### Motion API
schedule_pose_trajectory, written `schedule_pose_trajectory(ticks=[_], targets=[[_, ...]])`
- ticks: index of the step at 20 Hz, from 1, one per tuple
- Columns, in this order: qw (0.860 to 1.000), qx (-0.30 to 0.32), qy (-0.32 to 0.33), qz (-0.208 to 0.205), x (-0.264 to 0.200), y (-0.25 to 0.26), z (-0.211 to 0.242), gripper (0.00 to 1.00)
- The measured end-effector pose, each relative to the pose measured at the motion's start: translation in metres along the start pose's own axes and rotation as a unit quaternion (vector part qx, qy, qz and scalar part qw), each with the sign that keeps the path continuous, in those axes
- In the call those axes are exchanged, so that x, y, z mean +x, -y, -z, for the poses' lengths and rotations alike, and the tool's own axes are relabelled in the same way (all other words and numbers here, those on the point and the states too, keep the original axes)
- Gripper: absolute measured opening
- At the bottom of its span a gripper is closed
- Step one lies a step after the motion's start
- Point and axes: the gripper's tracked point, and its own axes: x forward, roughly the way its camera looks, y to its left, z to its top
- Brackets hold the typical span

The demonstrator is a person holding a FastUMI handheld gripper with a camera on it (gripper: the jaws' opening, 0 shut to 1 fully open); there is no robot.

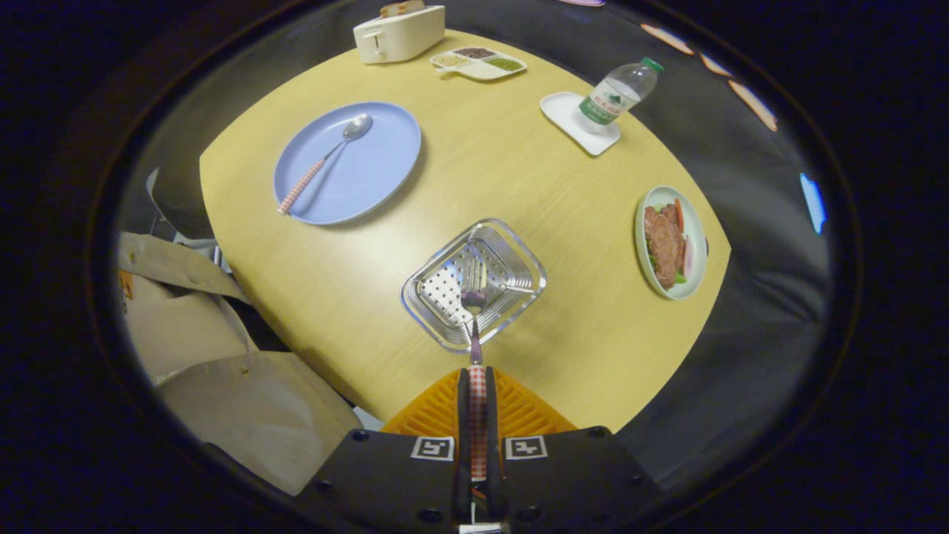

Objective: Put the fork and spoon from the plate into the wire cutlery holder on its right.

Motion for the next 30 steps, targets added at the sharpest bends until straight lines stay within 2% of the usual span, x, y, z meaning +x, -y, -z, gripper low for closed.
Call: schedule_pose_trajectory(ticks=[4, 8, 12, 17, 23, 30], targets=[[1.0, -0.006, -0.027, -0.008, 0.009, 0.0, -0.003, 0.13], [1.0, 0.006, -0.02, -0.01, 0.008, 0.0, -0.011, 0.16], [1.0, 0.023, 0.017, -0.01, 0.002, -0.001, -0.025, 0.53], [0.992, 0.084, 0.099, -0.003, -0.011, -0.008, -0.05, 1.0], [0.969, 0.139, 0.204, -0.014, -0.027, -0.042, -0.082, 1.0], [0.935, 0.17, 0.312, 0.013, -0.043, -0.082, -0.128, 1.0]])
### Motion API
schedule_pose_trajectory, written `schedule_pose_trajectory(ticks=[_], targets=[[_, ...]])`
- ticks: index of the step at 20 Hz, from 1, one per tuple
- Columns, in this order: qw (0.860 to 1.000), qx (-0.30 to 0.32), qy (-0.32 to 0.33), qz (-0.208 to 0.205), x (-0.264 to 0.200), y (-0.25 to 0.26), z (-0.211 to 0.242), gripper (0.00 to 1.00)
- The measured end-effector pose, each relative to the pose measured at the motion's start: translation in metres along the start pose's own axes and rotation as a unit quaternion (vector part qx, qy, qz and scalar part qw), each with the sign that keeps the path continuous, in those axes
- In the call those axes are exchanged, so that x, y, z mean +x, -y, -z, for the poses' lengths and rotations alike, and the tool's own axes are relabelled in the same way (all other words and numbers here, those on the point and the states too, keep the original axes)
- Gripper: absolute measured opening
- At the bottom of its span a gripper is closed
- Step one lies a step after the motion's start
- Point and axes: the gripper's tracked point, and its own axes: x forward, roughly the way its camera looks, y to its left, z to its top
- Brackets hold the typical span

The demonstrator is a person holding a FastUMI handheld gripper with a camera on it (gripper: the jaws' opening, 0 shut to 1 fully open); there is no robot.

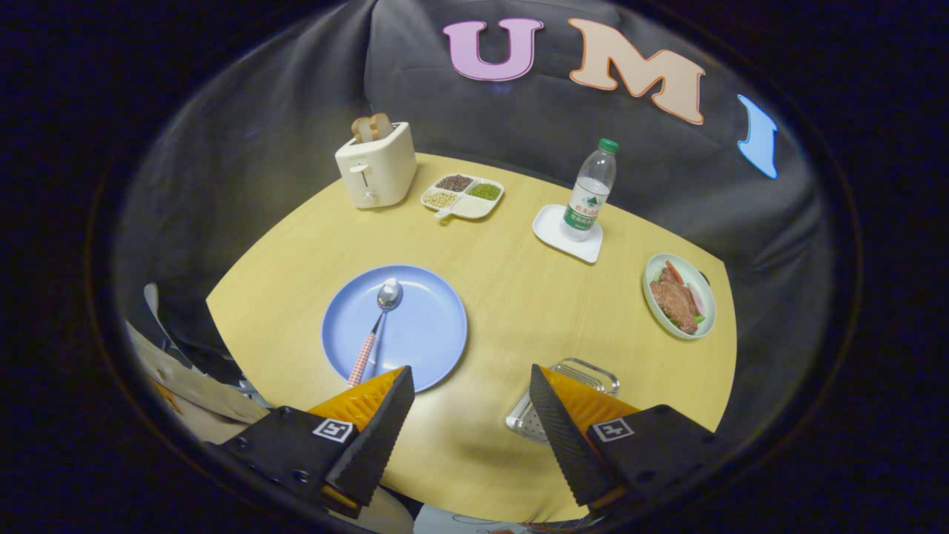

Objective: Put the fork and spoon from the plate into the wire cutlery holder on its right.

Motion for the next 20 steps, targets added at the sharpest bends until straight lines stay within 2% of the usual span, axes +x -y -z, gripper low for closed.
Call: schedule_pose_trajectory(ticks=[4, 12, 19, 20], targets=[[0.999, -0.03, 0.011, 0.012, 0.011, -0.036, 0.005, 1.0], [1.0, -0.011, 0.003, -0.001, 0.064, -0.098, 0.023, 1.0], [0.999, 0.0, -0.031, -0.007, 0.105, -0.121, 0.046, 1.0], [0.999, -0.001, -0.038, -0.005, 0.111, -0.123, 0.05, 0.92]])
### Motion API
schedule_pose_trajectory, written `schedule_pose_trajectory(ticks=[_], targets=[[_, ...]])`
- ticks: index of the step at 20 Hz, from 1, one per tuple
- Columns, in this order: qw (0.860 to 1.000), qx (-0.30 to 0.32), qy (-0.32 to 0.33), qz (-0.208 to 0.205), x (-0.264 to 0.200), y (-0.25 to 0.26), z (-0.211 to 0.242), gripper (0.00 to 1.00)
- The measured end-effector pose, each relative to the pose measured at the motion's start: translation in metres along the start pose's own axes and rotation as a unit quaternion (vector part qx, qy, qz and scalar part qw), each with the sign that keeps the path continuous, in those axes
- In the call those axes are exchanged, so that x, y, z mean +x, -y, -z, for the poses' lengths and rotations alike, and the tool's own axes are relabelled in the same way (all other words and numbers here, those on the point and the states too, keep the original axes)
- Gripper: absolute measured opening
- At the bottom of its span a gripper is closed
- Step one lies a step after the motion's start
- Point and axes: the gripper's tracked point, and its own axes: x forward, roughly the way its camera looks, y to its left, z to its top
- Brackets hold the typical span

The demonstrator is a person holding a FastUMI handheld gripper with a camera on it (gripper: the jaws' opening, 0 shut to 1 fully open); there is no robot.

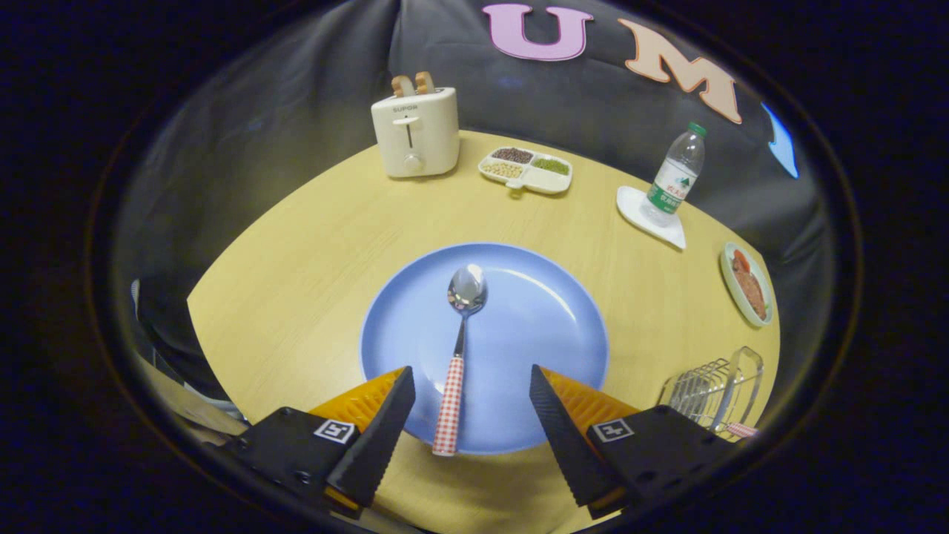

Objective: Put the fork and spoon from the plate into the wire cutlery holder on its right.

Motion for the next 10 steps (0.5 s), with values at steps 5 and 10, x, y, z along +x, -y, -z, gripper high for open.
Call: schedule_pose_trajectory(ticks=[5, 10], targets=[[1.0, -0.004, -0.026, 0.0, 0.012, -0.008, 0.01, 0.52], [0.999, -0.012, -0.041, 0.007, 0.024, -0.003, 0.018, 0.21]])
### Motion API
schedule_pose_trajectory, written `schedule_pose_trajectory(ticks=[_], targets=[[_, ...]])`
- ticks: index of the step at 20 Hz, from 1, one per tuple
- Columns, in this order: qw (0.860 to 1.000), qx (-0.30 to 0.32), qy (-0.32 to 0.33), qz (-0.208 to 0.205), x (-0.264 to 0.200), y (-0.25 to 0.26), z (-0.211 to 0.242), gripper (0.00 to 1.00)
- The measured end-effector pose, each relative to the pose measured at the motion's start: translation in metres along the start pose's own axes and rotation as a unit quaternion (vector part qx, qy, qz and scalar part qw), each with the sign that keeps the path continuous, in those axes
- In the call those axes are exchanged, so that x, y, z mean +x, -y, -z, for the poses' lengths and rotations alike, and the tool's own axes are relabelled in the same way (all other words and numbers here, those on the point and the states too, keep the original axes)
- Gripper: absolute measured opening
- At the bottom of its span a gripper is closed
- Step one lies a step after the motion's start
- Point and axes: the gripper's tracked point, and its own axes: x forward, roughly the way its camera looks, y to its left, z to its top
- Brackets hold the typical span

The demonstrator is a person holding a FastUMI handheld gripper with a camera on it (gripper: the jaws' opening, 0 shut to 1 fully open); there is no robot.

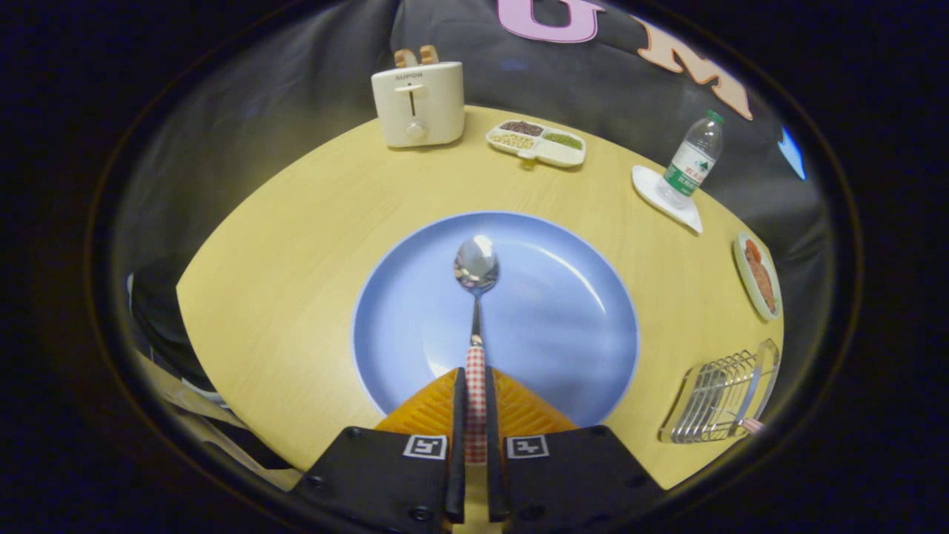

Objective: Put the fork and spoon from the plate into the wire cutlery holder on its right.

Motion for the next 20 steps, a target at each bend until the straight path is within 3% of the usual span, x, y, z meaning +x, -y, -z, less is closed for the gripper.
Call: schedule_pose_trajectory(ticks=[1, 5, 20], targets=[[1.0, 0.0, -0.004, -0.007, -0.008, -0.004, -0.002, 0.15], [1.0, -0.009, -0.008, -0.003, -0.02, 0.005, 0.0, 0.1], [0.999, -0.025, -0.007, -0.029, -0.111, 0.068, -0.039, 0.1]])
